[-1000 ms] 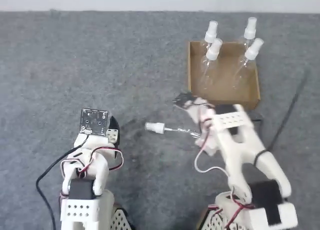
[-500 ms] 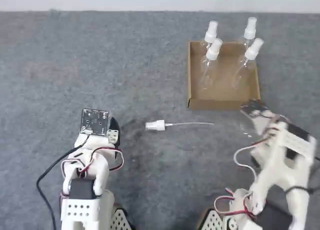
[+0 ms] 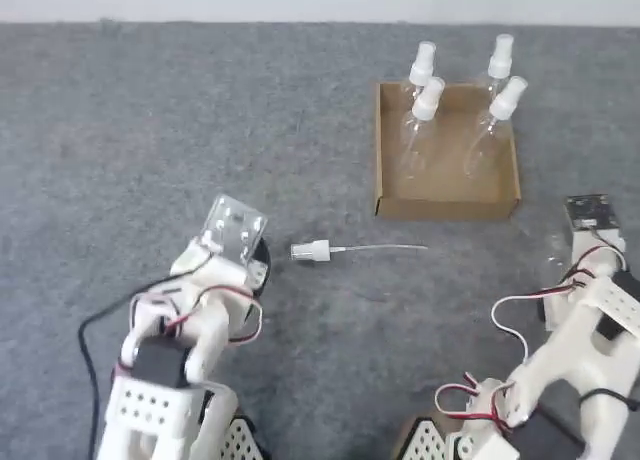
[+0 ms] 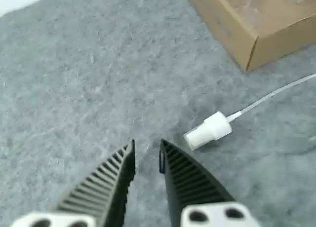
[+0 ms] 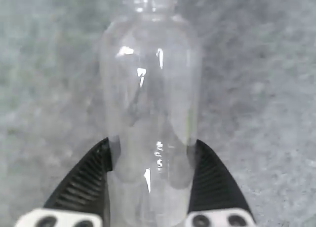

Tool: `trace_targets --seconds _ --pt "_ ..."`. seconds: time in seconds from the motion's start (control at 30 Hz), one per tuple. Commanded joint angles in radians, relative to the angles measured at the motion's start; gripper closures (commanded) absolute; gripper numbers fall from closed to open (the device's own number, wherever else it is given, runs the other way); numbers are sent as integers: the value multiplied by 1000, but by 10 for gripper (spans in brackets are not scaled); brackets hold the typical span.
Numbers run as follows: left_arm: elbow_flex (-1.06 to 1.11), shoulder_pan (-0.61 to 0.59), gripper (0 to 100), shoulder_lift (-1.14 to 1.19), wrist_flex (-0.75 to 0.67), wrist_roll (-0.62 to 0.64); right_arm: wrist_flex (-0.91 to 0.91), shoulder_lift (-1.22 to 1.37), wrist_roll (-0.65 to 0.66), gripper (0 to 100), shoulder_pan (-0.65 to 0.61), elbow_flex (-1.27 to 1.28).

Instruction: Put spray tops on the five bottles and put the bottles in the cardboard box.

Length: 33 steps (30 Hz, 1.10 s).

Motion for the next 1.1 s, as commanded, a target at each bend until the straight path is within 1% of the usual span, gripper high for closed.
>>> trace_targets --seconds 0.0,0.07,0.13,0.2,0.27,0.37,0.47,0.57,0.7,0.8,0.9,1.07 --pt "-223 63 920 327 2 -9 -67 -50 -84 983 41 -21" --pt "-298 101 920 462 -5 2 -97 -47 -129 983 61 -21" --pt "-358 132 919 580 -38 63 -101 -47 -161 982 71 -20" --pt "-387 150 919 692 -109 144 -105 -47 -180 978 76 -15" --pt "-386 158 918 798 -213 229 -102 -47 -184 977 76 -15" --pt "-395 147 868 931 -316 315 -102 -48 -180 976 73 -15" --pt "-414 152 827 1017 -364 385 -102 -48 -176 976 73 -14" --pt "-455 152 827 1062 -362 477 -101 -48 -176 976 73 -14" --pt "-498 155 826 1094 -273 615 -101 -48 -176 974 71 -14" --pt "-503 172 823 1120 -238 697 -101 -48 -176 924 71 -12" --pt "-499 184 822 1157 -238 717 -101 -48 -176 887 71 -12" --pt "-504 187 822 1209 -215 717 -101 -48 -176 887 71 -12"
